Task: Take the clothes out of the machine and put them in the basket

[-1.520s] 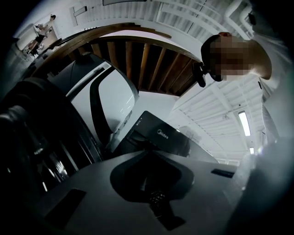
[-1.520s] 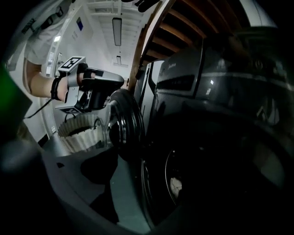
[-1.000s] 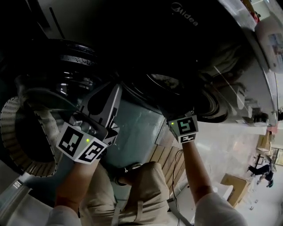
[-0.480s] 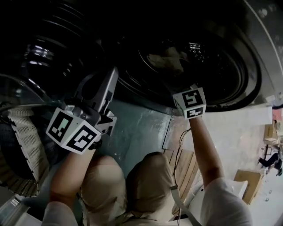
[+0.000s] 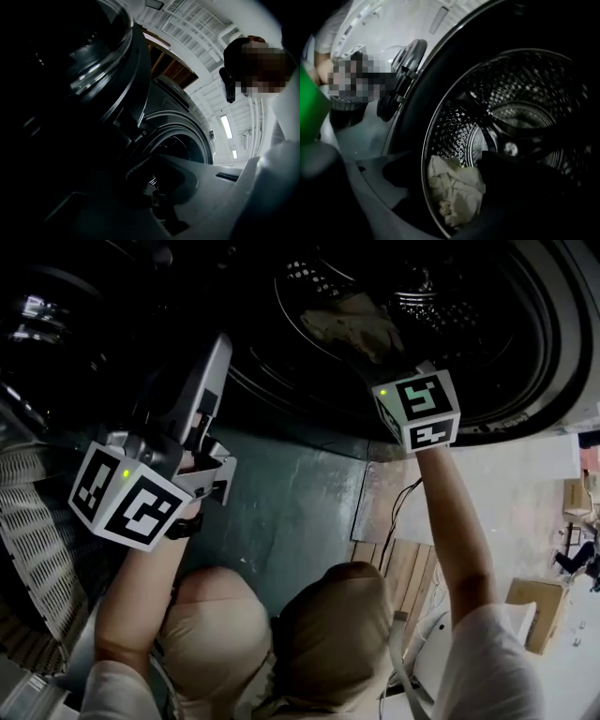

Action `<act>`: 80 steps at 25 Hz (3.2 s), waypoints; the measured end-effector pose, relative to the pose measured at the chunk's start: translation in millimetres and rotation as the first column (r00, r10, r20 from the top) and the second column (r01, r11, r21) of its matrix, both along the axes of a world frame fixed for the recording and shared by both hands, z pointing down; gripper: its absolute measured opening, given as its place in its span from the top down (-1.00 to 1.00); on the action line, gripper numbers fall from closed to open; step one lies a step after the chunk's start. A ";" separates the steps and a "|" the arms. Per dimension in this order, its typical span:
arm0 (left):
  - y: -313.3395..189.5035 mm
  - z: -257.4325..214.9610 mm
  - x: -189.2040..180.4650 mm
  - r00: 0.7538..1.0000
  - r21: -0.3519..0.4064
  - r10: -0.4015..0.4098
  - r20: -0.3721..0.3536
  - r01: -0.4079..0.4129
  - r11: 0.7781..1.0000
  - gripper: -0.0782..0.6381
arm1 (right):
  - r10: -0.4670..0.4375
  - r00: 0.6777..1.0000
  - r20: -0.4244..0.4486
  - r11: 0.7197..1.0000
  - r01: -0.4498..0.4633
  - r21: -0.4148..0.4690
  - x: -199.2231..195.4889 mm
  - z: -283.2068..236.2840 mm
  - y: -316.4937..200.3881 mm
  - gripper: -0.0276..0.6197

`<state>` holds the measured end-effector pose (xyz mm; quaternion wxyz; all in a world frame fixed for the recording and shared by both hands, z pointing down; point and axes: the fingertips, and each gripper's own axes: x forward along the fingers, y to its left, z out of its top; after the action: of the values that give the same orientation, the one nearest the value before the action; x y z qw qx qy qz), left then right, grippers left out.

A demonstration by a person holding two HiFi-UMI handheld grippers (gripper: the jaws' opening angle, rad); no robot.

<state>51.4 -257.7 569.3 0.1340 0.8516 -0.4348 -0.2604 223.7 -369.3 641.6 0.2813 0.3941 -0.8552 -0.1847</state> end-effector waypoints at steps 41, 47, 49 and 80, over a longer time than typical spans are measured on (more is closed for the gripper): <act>21.0 56.2 11.3 0.995 -0.108 0.074 0.073 -0.066 0.992 0.75 | -0.115 0.727 -0.677 0.901 -0.210 -0.379 39.0 167.4 -108.8 -0.02; 20.7 57.2 14.6 0.994 -0.108 0.078 0.070 -0.070 0.992 0.75 | -0.029 0.687 -0.726 0.930 -0.248 -0.272 49.9 152.3 -111.8 0.28; 20.3 58.0 15.7 0.995 -0.108 0.082 0.065 -0.075 0.991 0.75 | 0.001 0.722 -0.691 0.940 -0.237 -0.247 46.2 143.6 -111.5 0.30; 46.5 -41.5 5.2 0.995 -0.149 -0.003 0.103 0.018 0.989 0.75 | -0.062 0.901 -0.429 0.998 0.056 -0.026 -26.6 -33.9 35.1 0.31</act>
<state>56.5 -211.2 527.8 0.1737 0.8490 -0.4641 -0.1837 197.1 -334.2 607.6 0.4598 0.3158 -0.7849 -0.2698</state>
